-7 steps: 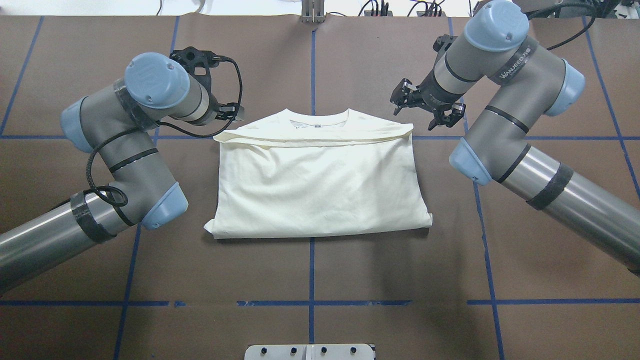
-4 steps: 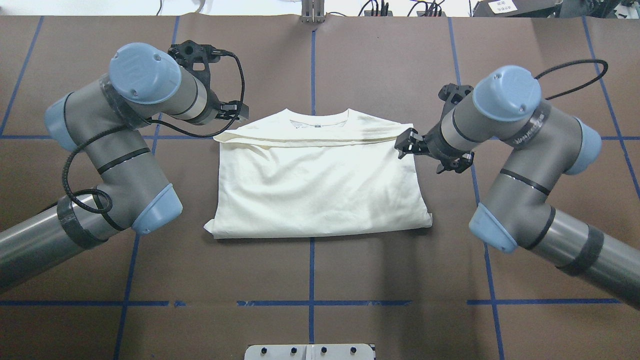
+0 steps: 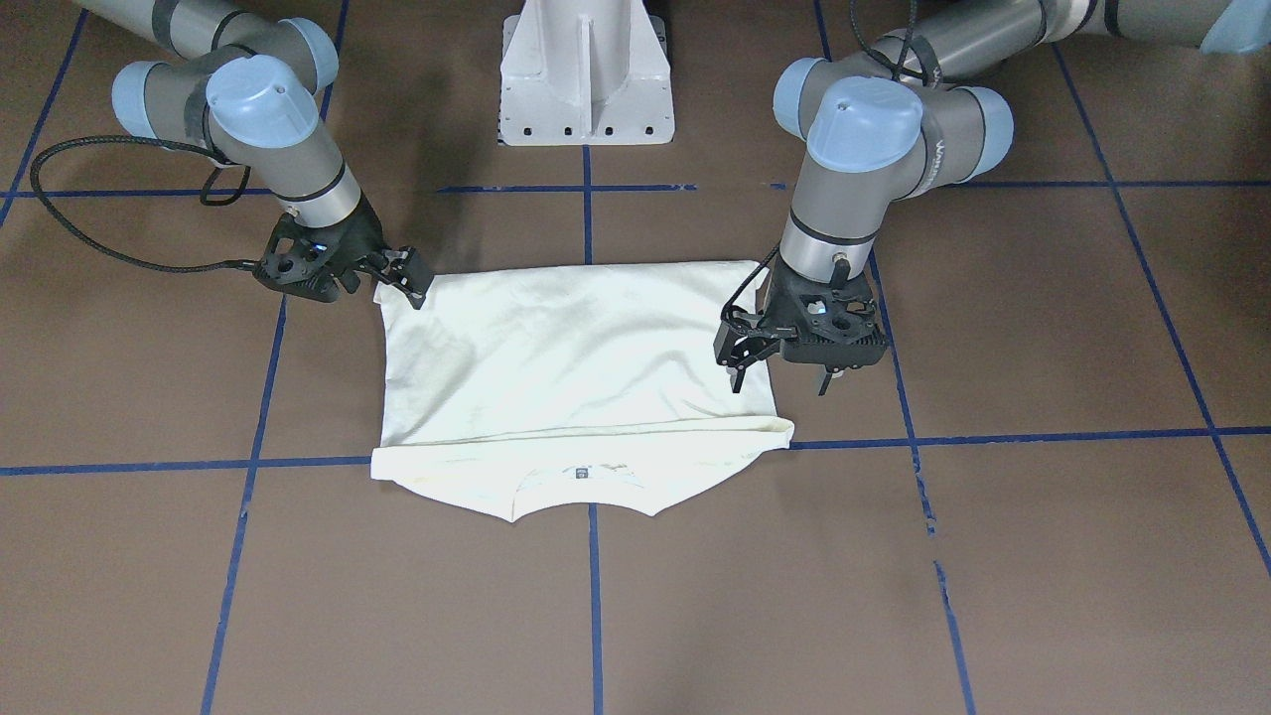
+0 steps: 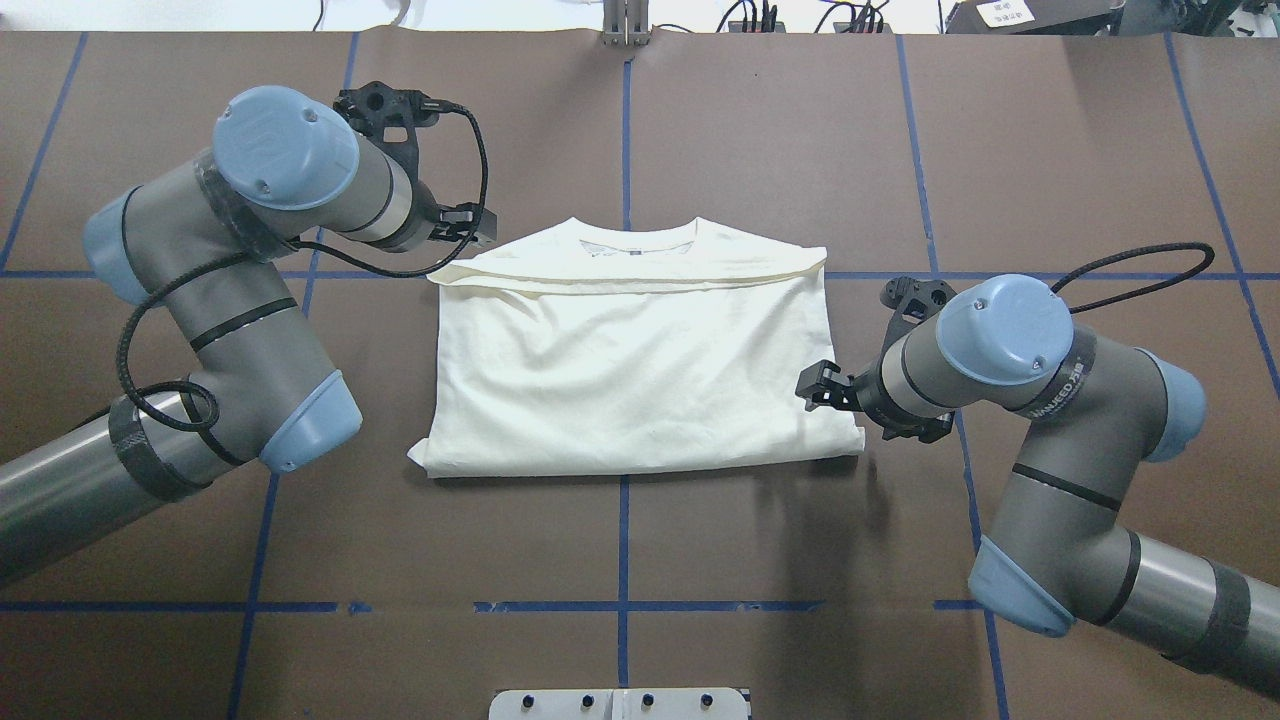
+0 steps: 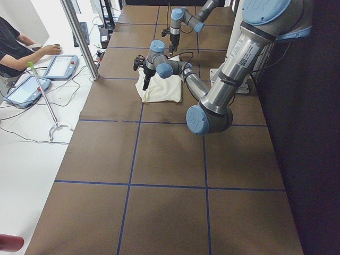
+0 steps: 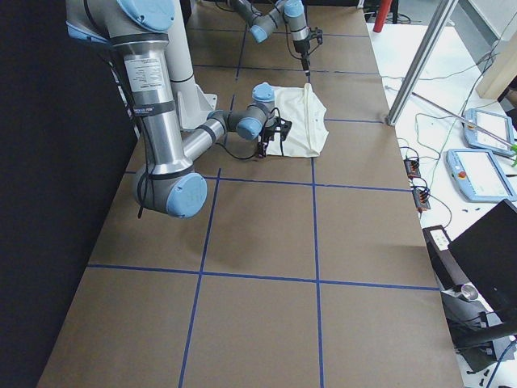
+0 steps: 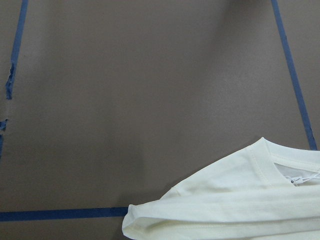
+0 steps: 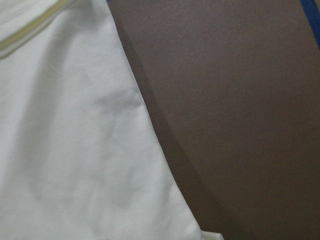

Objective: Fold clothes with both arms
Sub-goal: 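Move the right gripper down to the folded shirt's side edge, then grasp the side edge with the right gripper and pull it toward the robot, then lower the left gripper onto the shirt corner nearest it and grasp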

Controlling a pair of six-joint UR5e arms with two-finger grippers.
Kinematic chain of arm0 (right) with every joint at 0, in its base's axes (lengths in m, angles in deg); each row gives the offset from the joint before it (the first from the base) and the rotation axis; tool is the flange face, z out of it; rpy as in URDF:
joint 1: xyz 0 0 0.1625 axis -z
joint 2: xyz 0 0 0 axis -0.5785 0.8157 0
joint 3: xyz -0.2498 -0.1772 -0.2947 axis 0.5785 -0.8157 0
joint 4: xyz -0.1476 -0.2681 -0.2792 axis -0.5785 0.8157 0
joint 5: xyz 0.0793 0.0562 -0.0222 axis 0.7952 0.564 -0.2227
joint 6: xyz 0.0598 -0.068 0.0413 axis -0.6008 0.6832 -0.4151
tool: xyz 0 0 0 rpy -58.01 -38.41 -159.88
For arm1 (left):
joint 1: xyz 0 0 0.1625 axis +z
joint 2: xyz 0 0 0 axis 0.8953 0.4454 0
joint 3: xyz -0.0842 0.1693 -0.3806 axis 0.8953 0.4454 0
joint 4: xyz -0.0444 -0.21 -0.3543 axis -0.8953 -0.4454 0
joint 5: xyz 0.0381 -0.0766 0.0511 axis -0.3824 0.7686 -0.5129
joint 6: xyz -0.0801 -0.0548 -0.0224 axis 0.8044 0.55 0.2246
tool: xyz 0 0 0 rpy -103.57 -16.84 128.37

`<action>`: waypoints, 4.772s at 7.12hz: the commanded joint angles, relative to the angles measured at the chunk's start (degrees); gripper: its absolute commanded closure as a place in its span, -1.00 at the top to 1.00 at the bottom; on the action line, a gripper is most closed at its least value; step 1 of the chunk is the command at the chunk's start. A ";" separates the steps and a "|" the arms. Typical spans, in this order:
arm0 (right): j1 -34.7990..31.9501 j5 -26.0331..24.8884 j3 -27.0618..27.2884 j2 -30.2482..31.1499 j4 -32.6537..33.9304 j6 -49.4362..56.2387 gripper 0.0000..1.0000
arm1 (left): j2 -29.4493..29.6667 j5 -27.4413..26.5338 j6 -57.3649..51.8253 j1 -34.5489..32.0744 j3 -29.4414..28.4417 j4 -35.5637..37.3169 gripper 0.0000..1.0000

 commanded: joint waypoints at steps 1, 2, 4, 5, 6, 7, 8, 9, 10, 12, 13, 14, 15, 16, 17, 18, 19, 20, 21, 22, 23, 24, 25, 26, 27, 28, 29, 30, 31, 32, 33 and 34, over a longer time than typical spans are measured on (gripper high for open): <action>0.80 -0.40 -0.18 0.90 -0.01 0.00 1.00 | 0.09 0.00 0.09 0.00 0.04 0.00 1.00; 0.80 -0.40 -0.36 0.81 -0.01 0.00 0.66 | 0.00 0.00 0.00 0.00 -0.04 0.00 1.00; 0.89 -0.23 -1.76 0.55 -0.45 0.00 -0.57 | 0.00 0.00 0.00 0.00 -0.05 -0.08 1.00; 0.89 0.03 -1.68 0.46 -0.45 0.08 -1.00 | 0.09 0.00 0.26 0.00 0.82 0.09 1.00; 0.89 0.21 -1.24 0.03 -0.45 0.08 -1.00 | 0.00 0.00 0.26 0.09 0.57 0.00 1.00; 0.80 0.39 -1.06 -0.07 -0.45 0.08 -1.00 | 0.00 -0.09 0.26 0.09 0.31 0.00 1.00; 0.80 0.56 -0.54 0.37 -0.45 0.08 -1.00 | -0.26 -0.09 0.18 0.09 0.31 0.00 1.00; 0.62 0.65 1.03 1.16 -0.27 0.08 -1.00 | -0.26 -0.09 0.18 0.09 0.31 0.00 1.00; 1.40 1.52 5.49 6.04 -0.36 -0.09 -1.00 | -0.26 -0.09 0.26 0.09 0.22 0.00 1.00; 8.49 1.62 13.32 13.70 -0.45 -2.44 -1.00 | -0.35 -0.26 0.26 0.09 0.48 0.00 1.00; 13.75 1.10 15.27 14.69 -0.36 -5.77 -1.00 | -0.35 -0.35 0.26 0.09 0.57 0.00 1.00; 18.24 0.74 16.33 15.31 -0.36 -9.28 -1.00 | -0.44 -0.44 0.26 0.09 0.66 0.00 1.00; 21.25 -0.57 16.95 15.58 -0.36 -11.50 -1.00 | -0.44 -0.44 0.26 0.00 0.66 0.00 1.00; 21.45 -1.19 17.91 15.49 -0.36 -11.69 0.55 | -0.44 -0.35 0.26 0.09 0.66 0.00 1.00; 21.36 -3.11 20.27 15.49 -0.36 -13.52 1.00 | -0.35 -0.26 0.44 0.44 0.83 0.00 1.00; 20.49 -6.87 20.73 14.27 -0.53 -14.06 1.00 | -0.35 0.26 0.44 1.05 1.27 0.87 1.00; 17.18 -8.82 20.30 10.95 -0.54 -13.46 1.00 | -1.66 1.57 4.27 3.06 1.53 1.93 1.00; 13.32 -8.84 20.56 9.53 -0.54 -13.36 1.00 | -2.02 1.50 13.36 6.73 2.23 2.11 1.00; 11.28 -8.93 20.47 8.03 -0.54 -13.28 1.00 | -3.07 0.97 21.36 10.16 2.67 2.29 1.00; 10.82 -9.19 19.86 6.19 -0.45 -13.28 1.00 | -3.25 0.88 26.58 12.11 2.85 2.55 1.00; 10.82 -9.19 19.33 6.00 -0.45 -13.28 1.00 | -3.60 0.88 29.07 12.39 2.85 2.55 0.92; 10.82 -9.28 19.33 6.00 -0.45 -13.28 1.00 | -3.69 0.88 31.96 12.92 3.20 3.94 0.82; 10.90 -9.71 18.89 6.00 -0.45 -13.28 1.00 | -3.69 0.88 33.91 14.23 4.77 5.70 0.73; 10.90 -10.07 18.80 6.00 -0.45 -13.19 1.00 | -3.61 0.88 35.49 15.46 6.44 8.41 0.66; 10.82 -10.07 18.63 6.00 -0.45 -13.19 1.00 | -3.69 0.88 36.81 16.26 7.50 9.14 0.57; 10.82 -10.07 18.71 6.09 -0.45 -13.19 1.00 | -3.87 0.79 37.96 17.22 7.43 9.14 0.51; 10.82 -10.07 18.63 6.09 -0.45 -13.19 1.00 | -3.87 0.71 38.06 18.10 6.99 9.06 0.48; 10.82 -10.07 18.02 6.09 -0.45 -13.19 1.00 | -3.87 0.01 37.97 18.20 6.29 9.06 0.48; 10.82 -10.16 17.84 6.09 -0.45 -13.19 1.00 | -3.95 -1.83 37.97 18.20 5.93 9.06 0.42; 10.82 -10.16 17.84 6.09 -0.45 -13.19 1.00 | -3.96 -1.93 38.06 18.20 5.93 9.06 -0.02; 10.82 -10.16 17.84 6.09 -0.45 -13.27 1.00 | -3.96 -1.93 37.97 18.28 5.84 8.97 -0.67; 10.82 -10.16 17.84 6.09 -0.45 -13.28 1.00 | -3.87 -1.85 37.36 18.20 5.84 8.88 -1.00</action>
